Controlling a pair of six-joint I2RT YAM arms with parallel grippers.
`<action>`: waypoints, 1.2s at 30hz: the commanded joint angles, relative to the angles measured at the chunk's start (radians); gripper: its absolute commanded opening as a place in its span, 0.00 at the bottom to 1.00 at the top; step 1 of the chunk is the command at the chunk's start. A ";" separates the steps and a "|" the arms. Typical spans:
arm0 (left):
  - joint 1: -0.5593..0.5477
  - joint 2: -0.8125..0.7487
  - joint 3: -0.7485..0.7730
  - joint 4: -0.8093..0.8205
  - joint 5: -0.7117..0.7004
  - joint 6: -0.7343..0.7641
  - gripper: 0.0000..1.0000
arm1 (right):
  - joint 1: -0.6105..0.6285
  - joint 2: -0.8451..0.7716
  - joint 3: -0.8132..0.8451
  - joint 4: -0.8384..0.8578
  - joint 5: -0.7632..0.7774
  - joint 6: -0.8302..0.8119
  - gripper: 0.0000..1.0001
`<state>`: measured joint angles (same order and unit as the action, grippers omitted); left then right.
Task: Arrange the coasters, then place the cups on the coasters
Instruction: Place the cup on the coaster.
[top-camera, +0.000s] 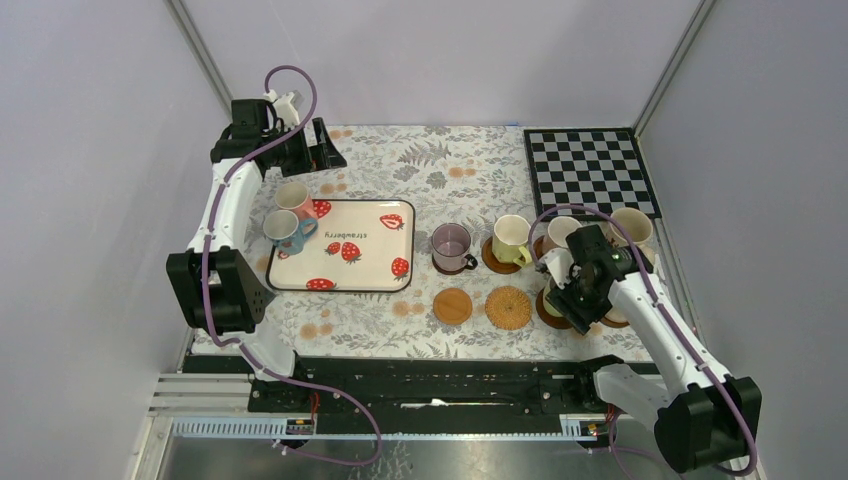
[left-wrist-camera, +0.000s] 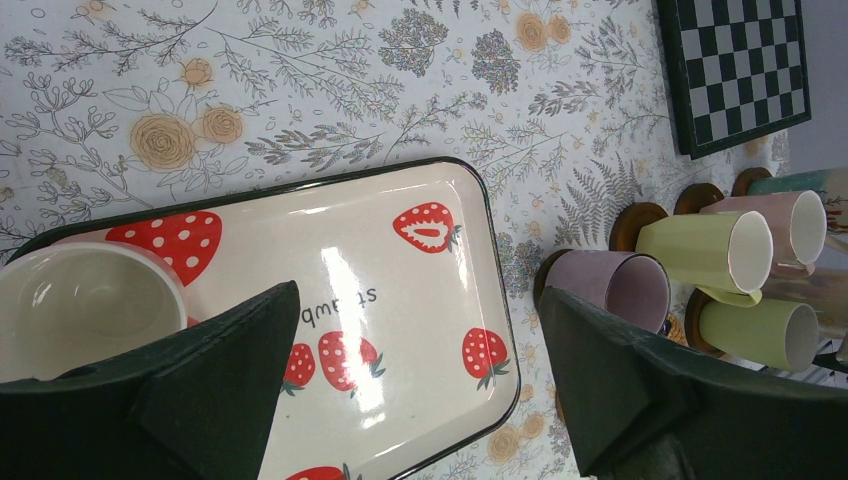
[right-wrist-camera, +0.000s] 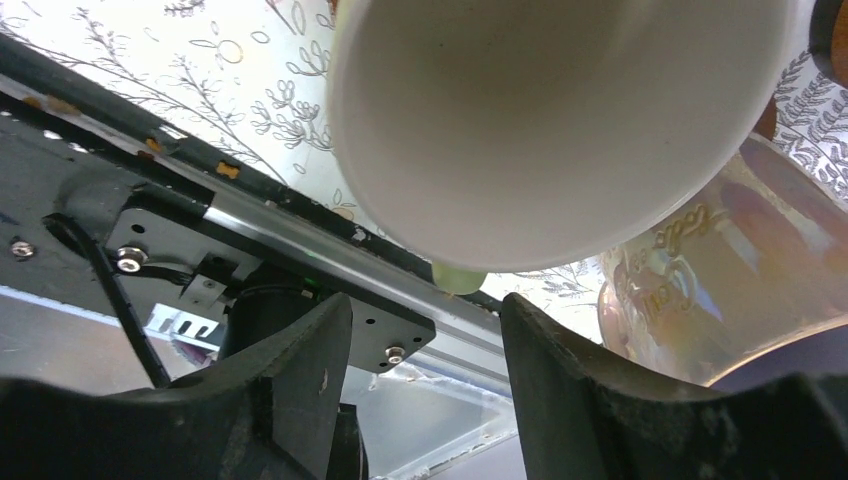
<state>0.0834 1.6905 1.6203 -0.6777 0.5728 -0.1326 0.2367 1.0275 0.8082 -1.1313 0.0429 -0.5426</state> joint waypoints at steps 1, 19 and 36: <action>-0.002 -0.001 0.009 0.058 0.030 -0.006 0.99 | -0.011 -0.006 -0.012 0.075 0.025 -0.035 0.62; -0.003 -0.007 0.003 0.058 0.015 -0.020 0.99 | -0.015 -0.014 -0.044 0.079 -0.038 -0.065 0.42; -0.003 0.004 0.004 0.058 0.030 -0.032 0.99 | -0.018 -0.052 -0.034 0.008 -0.037 -0.056 0.18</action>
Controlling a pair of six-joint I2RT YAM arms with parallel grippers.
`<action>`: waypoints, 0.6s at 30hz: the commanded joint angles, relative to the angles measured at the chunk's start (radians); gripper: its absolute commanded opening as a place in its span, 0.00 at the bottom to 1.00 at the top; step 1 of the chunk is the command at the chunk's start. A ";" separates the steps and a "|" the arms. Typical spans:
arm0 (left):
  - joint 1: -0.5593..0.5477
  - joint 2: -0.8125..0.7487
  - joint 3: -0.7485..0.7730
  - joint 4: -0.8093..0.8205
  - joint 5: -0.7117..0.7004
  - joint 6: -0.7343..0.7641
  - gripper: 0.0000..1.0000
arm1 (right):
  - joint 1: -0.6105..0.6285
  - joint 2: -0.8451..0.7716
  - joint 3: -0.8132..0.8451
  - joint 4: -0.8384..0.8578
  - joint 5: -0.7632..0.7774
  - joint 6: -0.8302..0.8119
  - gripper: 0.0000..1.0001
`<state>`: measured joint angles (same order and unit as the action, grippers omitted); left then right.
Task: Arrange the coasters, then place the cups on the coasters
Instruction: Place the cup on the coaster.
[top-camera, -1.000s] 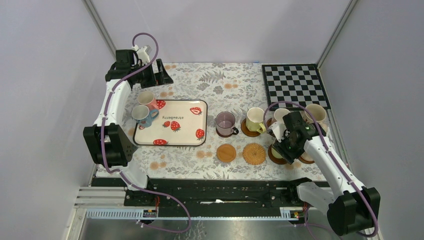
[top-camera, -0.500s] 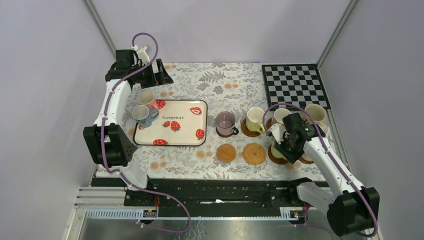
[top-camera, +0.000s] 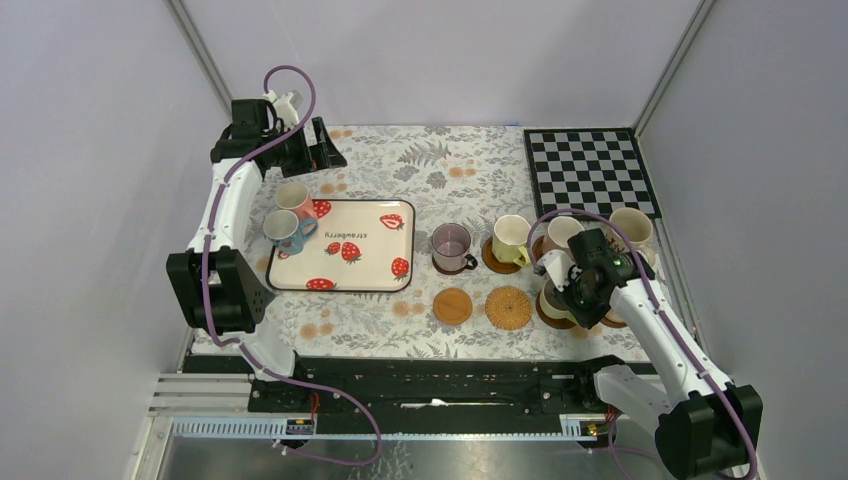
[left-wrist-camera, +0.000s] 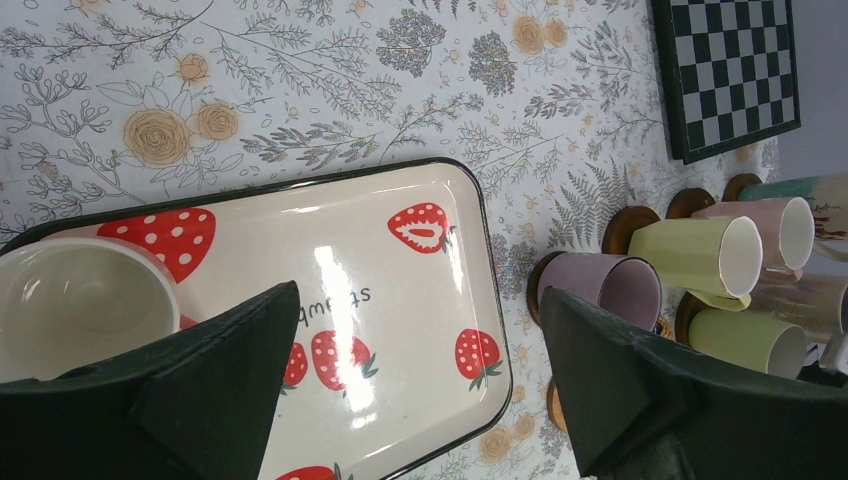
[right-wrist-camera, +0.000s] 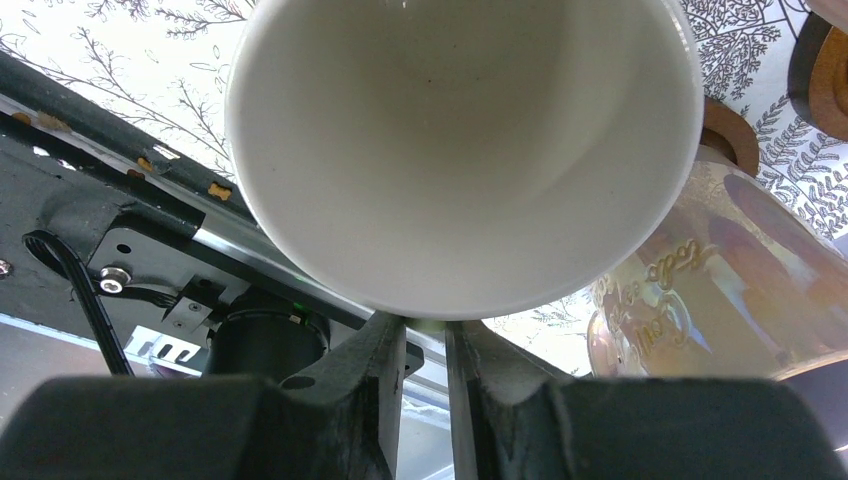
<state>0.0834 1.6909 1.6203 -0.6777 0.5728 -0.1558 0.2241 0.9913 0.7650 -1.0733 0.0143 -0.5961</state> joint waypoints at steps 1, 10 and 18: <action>-0.003 0.003 0.005 0.058 0.029 -0.008 0.99 | -0.006 -0.013 0.011 -0.050 -0.009 -0.001 0.18; -0.004 0.004 0.003 0.058 0.032 -0.008 0.99 | -0.047 0.005 0.054 -0.080 -0.058 0.056 0.00; -0.004 0.019 0.017 0.058 0.041 -0.008 0.99 | -0.098 0.005 0.046 -0.045 -0.035 0.033 0.00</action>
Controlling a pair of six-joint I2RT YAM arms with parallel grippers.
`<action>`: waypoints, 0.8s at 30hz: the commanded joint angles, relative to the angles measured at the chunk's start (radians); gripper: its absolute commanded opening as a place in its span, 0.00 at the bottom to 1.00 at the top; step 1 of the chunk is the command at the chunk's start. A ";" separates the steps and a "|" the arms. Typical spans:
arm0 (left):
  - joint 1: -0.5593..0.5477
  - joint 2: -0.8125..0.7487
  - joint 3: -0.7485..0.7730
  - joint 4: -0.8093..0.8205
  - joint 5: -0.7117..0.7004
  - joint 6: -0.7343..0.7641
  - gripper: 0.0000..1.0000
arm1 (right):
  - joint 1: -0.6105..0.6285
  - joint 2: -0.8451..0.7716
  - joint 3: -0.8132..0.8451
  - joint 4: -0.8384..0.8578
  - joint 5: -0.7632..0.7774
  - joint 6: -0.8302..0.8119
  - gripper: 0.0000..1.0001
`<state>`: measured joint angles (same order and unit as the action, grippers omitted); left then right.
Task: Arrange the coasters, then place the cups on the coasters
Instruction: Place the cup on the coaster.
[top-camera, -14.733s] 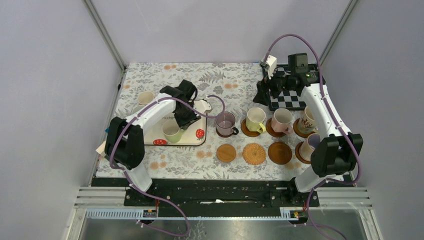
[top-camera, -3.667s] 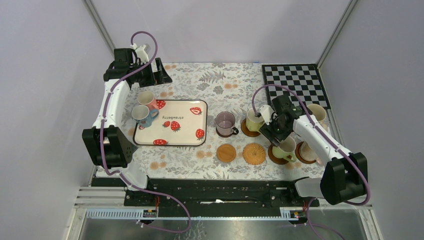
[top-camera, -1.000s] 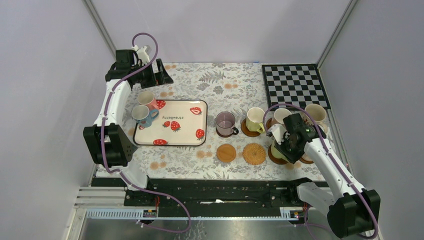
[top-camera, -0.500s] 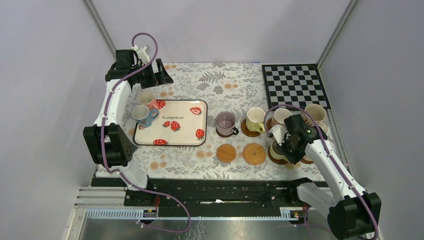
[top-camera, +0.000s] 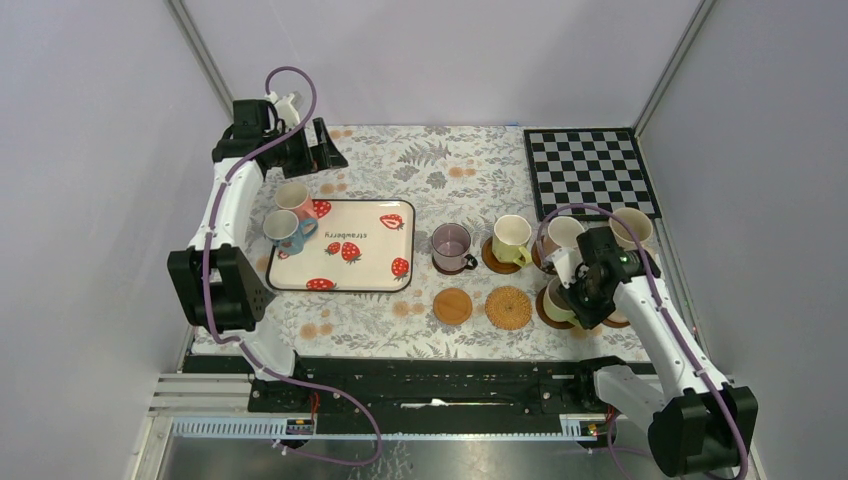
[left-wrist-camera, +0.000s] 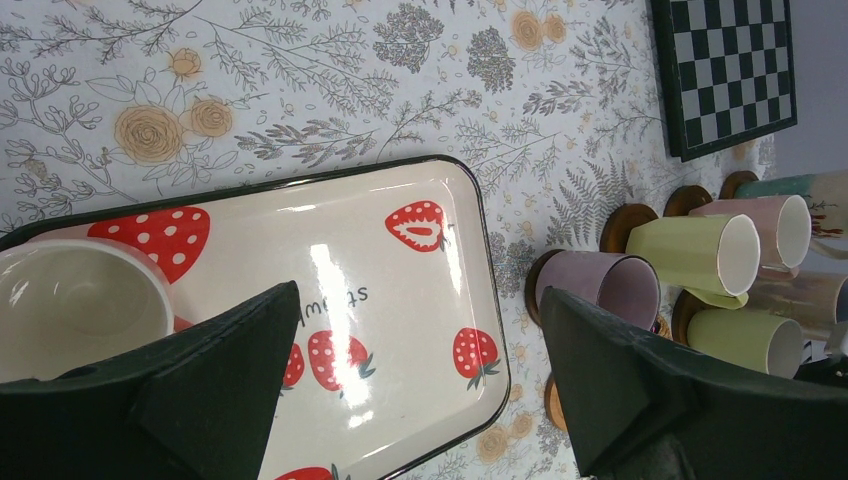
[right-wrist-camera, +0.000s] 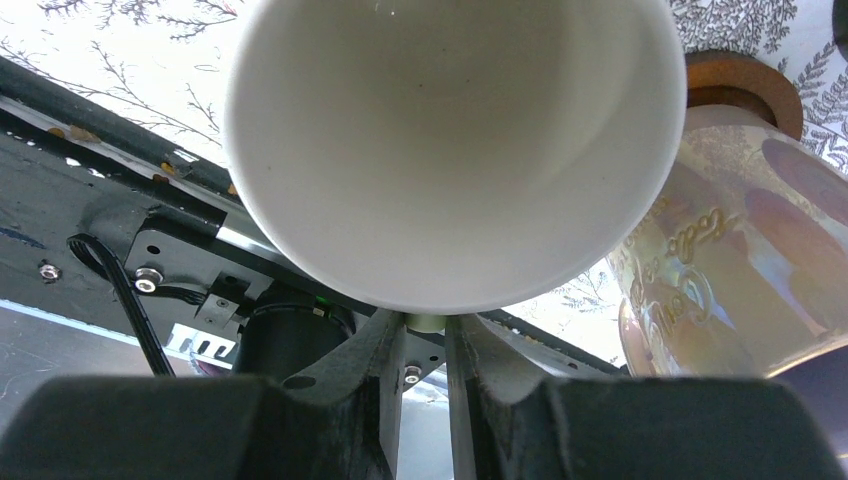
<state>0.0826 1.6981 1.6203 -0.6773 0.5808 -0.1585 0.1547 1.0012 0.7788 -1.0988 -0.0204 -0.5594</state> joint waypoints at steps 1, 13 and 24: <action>-0.003 0.013 0.018 0.058 0.034 -0.006 0.99 | -0.035 -0.001 0.033 -0.015 0.000 -0.014 0.00; -0.003 0.018 0.019 0.058 0.030 -0.007 0.99 | -0.069 0.036 0.027 0.044 0.013 -0.037 0.00; -0.003 0.024 0.014 0.058 0.030 -0.007 0.99 | -0.084 0.019 0.044 0.035 0.016 -0.051 0.00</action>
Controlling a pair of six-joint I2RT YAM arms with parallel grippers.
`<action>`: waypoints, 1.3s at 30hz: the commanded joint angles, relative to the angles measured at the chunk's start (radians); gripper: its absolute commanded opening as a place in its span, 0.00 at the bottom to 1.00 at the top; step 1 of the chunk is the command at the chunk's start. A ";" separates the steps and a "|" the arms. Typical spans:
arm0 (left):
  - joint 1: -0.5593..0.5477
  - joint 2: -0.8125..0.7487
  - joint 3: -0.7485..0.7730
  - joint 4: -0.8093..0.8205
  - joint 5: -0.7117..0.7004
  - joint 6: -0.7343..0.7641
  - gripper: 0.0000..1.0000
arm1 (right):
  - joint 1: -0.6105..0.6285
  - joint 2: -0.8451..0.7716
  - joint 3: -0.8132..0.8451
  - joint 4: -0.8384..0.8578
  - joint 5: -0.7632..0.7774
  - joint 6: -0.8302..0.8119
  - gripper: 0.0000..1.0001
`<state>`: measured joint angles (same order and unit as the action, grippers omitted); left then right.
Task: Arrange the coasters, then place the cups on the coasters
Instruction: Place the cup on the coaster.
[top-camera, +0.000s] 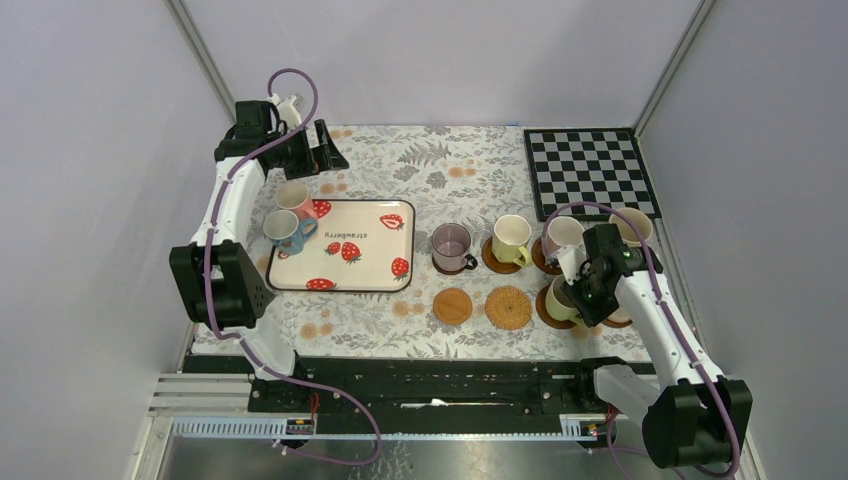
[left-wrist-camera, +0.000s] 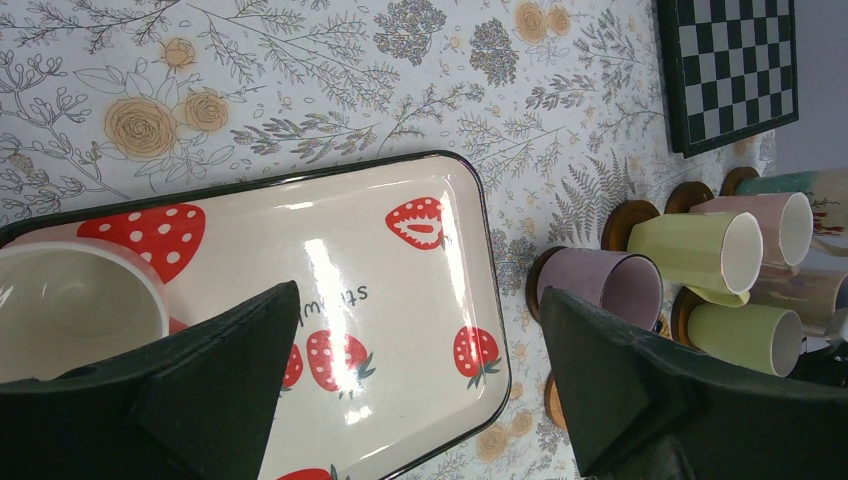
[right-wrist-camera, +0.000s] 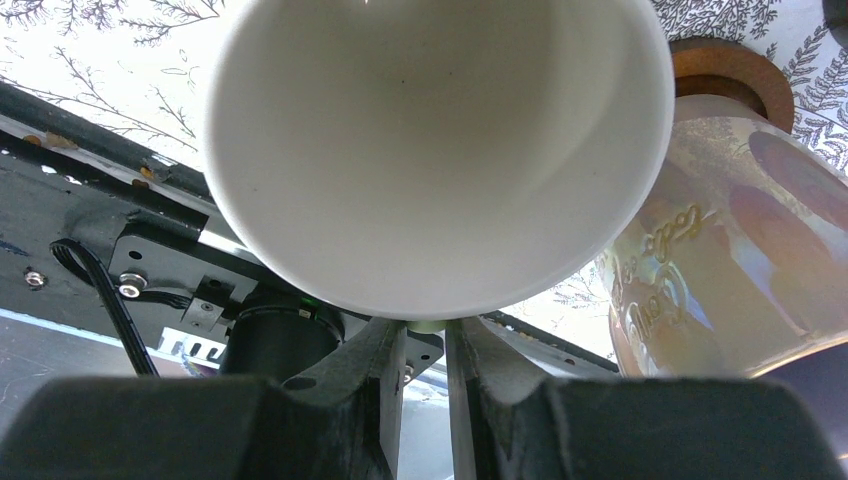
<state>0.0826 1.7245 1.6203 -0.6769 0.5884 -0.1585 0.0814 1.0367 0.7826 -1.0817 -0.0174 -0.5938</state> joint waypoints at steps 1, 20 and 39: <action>-0.003 -0.002 0.013 0.057 0.022 -0.007 0.99 | -0.011 -0.021 0.038 0.015 0.013 -0.019 0.00; -0.003 -0.003 0.015 0.057 0.022 -0.003 0.99 | -0.014 -0.019 0.029 -0.004 0.035 -0.036 0.40; -0.005 -0.017 0.013 0.053 0.018 0.009 0.99 | -0.012 0.195 0.486 -0.176 -0.179 -0.069 1.00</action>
<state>0.0818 1.7348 1.6203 -0.6697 0.5945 -0.1581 0.0711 1.1786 1.1271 -1.1946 -0.0902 -0.6544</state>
